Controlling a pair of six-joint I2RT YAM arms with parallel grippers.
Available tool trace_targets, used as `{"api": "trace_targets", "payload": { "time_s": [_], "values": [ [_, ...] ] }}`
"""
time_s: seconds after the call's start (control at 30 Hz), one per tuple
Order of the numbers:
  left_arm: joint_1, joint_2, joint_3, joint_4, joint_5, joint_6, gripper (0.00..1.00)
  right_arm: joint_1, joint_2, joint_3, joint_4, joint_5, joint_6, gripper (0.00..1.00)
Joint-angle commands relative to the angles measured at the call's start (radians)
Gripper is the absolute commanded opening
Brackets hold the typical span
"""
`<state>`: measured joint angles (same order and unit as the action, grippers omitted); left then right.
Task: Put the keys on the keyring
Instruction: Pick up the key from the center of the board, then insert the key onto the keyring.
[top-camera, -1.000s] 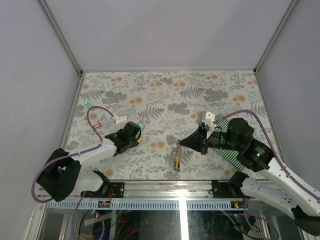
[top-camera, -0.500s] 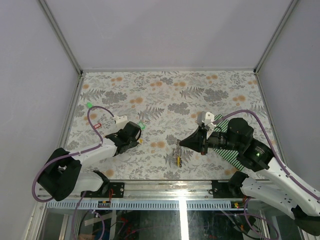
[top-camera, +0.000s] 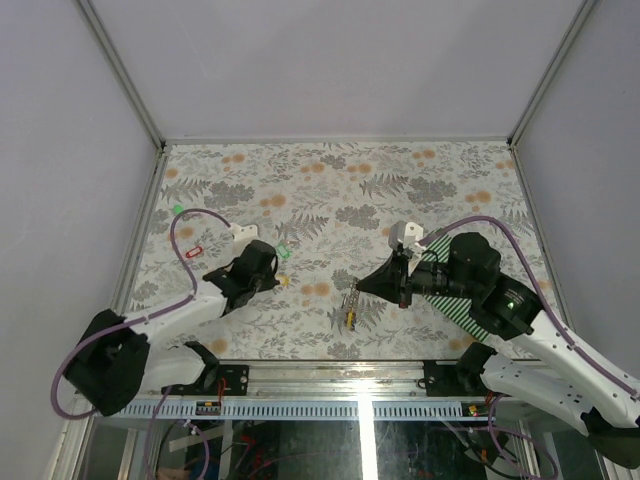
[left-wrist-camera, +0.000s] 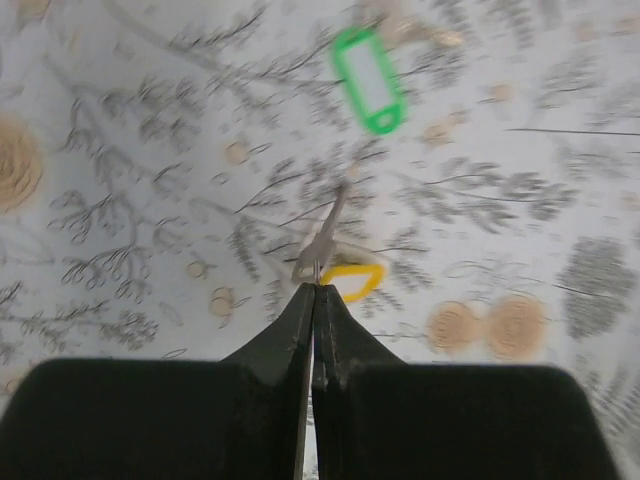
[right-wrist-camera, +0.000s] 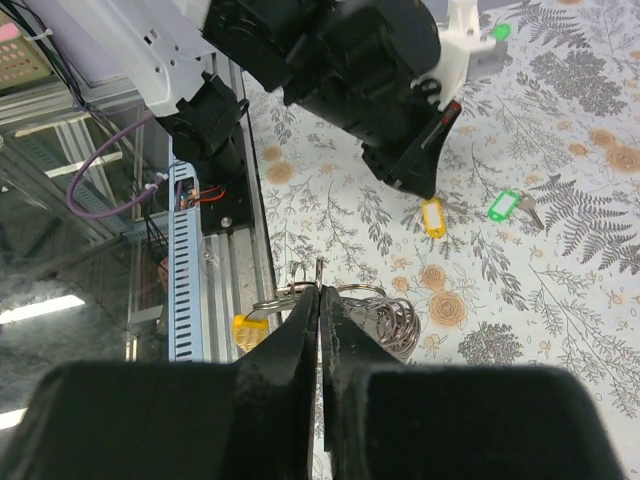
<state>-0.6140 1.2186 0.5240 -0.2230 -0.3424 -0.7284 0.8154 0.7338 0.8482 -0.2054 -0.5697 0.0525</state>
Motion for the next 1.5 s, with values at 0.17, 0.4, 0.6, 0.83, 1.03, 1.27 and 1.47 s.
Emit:
{"api": "trace_targets", "payload": {
  "time_s": [0.17, 0.4, 0.6, 0.83, 1.03, 1.27, 1.47],
  "values": [
    [0.008, -0.281, -0.019, 0.308, 0.151, 0.300, 0.00, 0.000, 0.022, 0.073, 0.051, -0.016, -0.026, 0.00],
    [0.008, -0.325, 0.119, 0.238, 0.372, 0.458, 0.00, -0.001, 0.031, 0.078, 0.068, -0.017, -0.023, 0.00],
    [0.008, -0.325, 0.222, 0.234, 0.502, 0.575, 0.00, -0.001, 0.026, 0.054, 0.143, -0.048, -0.023, 0.00],
    [0.008, -0.307, 0.324, 0.272, 0.753, 0.698, 0.00, -0.001, 0.023, 0.072, 0.180, -0.015, -0.091, 0.00],
    [0.006, -0.227, 0.459, 0.255, 0.946, 0.750, 0.00, -0.001, -0.014, 0.056, 0.226, 0.058, -0.209, 0.00],
    [0.007, -0.209, 0.536, 0.265, 1.204, 0.877, 0.00, 0.000, 0.022, 0.172, 0.186, -0.044, -0.220, 0.00],
    [0.007, -0.245, 0.577, 0.258, 1.347, 0.928, 0.00, -0.001, 0.064, 0.199, 0.270, -0.190, -0.132, 0.00]
  ]
}}
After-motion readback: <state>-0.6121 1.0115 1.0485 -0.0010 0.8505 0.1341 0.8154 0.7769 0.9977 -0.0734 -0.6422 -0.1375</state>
